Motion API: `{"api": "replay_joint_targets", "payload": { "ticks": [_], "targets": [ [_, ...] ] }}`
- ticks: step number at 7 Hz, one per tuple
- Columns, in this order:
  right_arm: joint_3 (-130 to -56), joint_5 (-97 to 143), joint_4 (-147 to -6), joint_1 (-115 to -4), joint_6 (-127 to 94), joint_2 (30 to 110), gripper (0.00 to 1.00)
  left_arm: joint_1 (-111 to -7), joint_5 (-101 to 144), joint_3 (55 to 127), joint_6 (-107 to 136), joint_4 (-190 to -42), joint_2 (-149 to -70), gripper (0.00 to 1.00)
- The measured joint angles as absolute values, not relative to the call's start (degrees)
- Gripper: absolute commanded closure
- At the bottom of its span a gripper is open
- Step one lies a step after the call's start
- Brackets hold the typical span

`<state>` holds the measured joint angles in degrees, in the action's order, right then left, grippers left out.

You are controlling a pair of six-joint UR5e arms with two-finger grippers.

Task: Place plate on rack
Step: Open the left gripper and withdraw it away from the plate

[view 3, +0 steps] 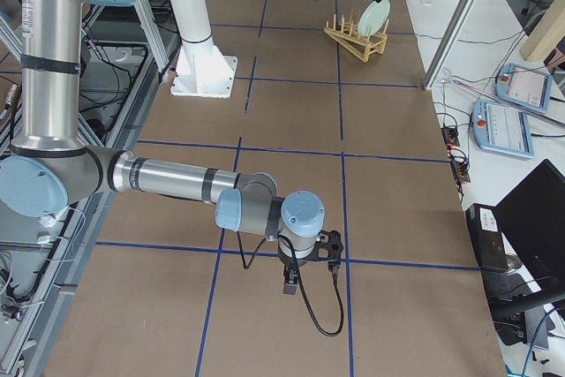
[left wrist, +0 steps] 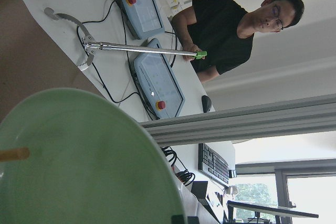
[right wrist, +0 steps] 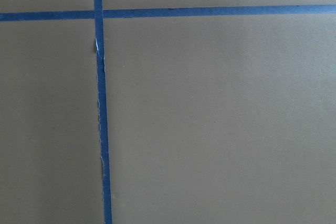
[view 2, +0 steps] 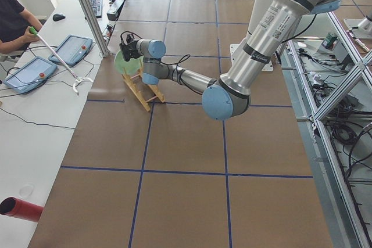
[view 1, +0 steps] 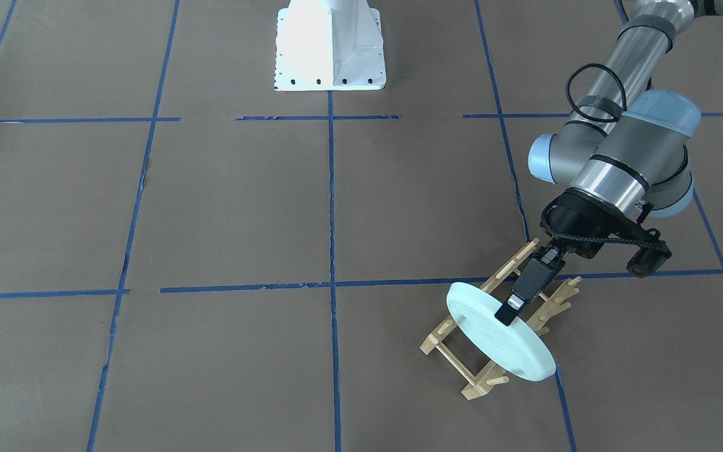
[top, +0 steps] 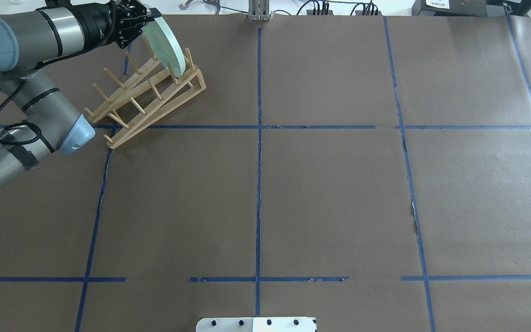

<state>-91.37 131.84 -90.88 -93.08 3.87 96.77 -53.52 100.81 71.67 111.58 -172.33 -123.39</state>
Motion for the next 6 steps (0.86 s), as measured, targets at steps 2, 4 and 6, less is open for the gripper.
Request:
{"api": "replay_joint_targets", "payload": {
  "ticks": [2, 4, 6],
  "targets": [
    [-91.4, 131.8, -90.9, -93.1, 3.9, 96.8, 0.00, -53.6, 100.8, 72.1, 111.4, -172.2, -123.4, 0.00],
    [-91.3, 131.8, -90.9, -93.1, 3.9, 96.8, 0.00, -55.3, 101.0, 75.5, 110.5, -171.3, -123.2, 0.00],
    [-91.3, 131.8, -90.9, -93.1, 3.9, 96.8, 0.00, -59.7, 106.0, 81.9, 106.6, -163.2, -120.7, 0.00]
  ]
}}
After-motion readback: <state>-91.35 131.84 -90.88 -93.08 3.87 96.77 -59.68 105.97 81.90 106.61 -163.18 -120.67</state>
